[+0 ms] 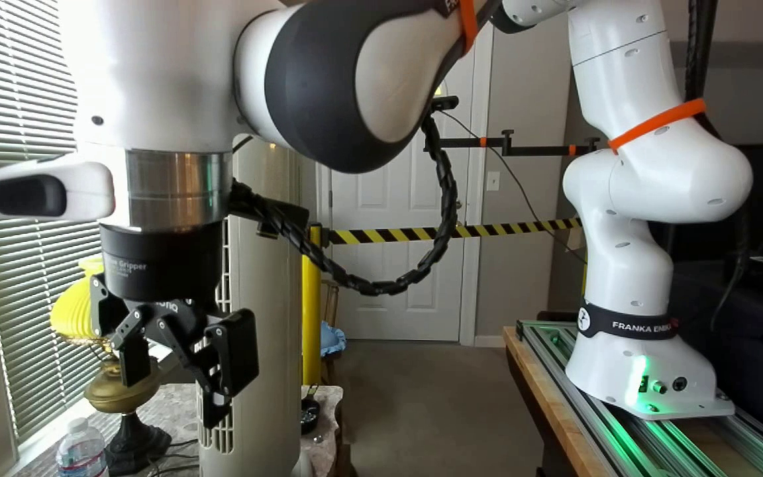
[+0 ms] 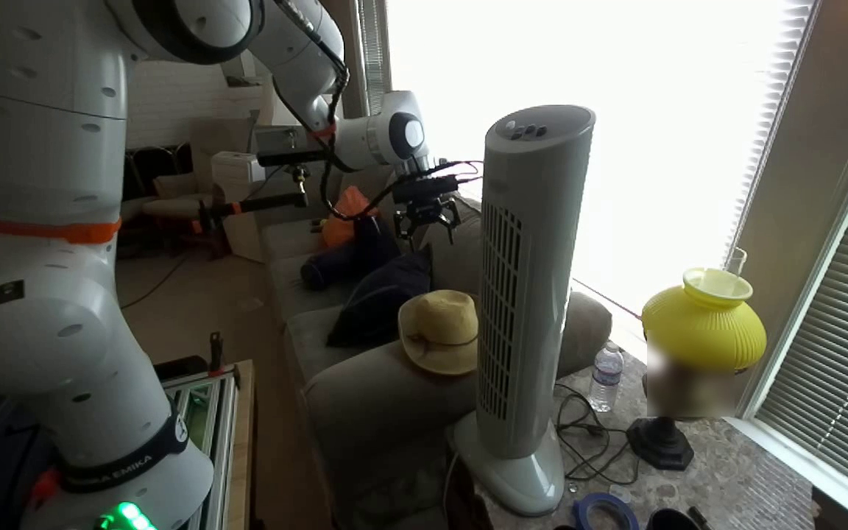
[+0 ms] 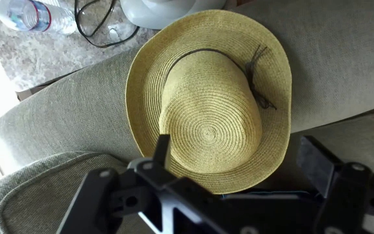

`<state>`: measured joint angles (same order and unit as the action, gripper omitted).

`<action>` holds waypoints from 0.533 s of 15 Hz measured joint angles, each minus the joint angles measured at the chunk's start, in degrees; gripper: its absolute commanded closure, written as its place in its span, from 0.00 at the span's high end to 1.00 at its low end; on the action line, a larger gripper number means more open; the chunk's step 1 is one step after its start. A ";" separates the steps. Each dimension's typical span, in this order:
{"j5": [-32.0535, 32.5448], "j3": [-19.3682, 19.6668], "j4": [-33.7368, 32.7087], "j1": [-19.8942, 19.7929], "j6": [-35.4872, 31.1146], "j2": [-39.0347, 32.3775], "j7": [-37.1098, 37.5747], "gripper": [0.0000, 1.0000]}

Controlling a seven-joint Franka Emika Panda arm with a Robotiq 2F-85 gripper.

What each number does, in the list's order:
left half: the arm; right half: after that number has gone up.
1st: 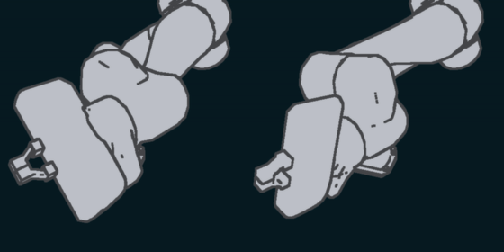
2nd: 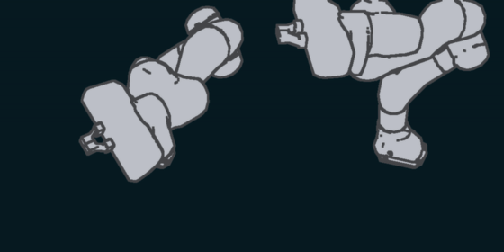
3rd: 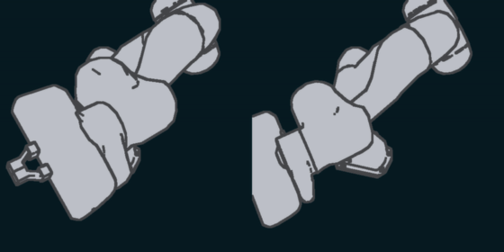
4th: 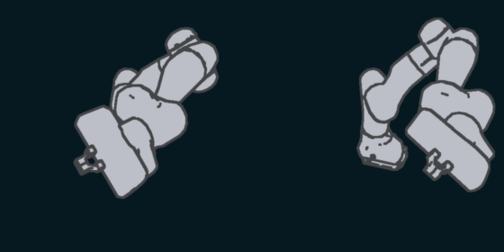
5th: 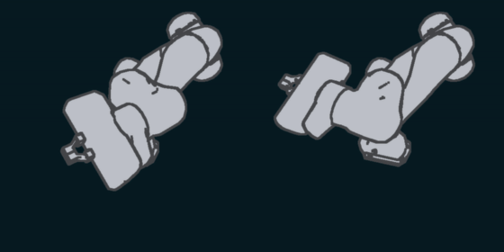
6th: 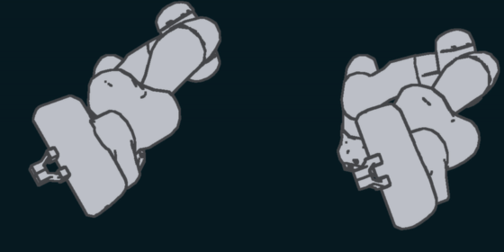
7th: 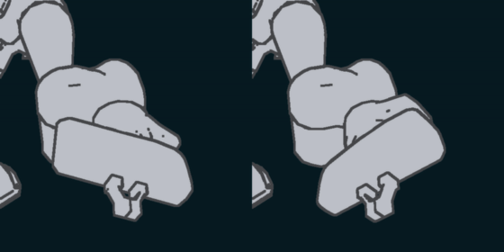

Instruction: Put the hat on the air filter

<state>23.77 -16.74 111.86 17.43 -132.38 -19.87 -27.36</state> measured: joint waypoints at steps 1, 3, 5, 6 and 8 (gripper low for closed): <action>0.36 0.02 -0.17 0.05 -0.46 -0.91 0.00 1.00; 0.12 -0.30 -0.53 0.18 -0.70 -2.63 0.00 1.00; -0.30 -0.96 -0.69 0.49 -0.83 -4.19 0.00 1.00; -0.32 -1.13 -0.73 0.83 -0.84 -4.94 0.06 1.00; -0.33 -1.15 -0.87 1.57 -0.84 -6.51 0.81 1.00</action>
<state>23.44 -17.89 110.98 19.01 -133.22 -26.38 -26.56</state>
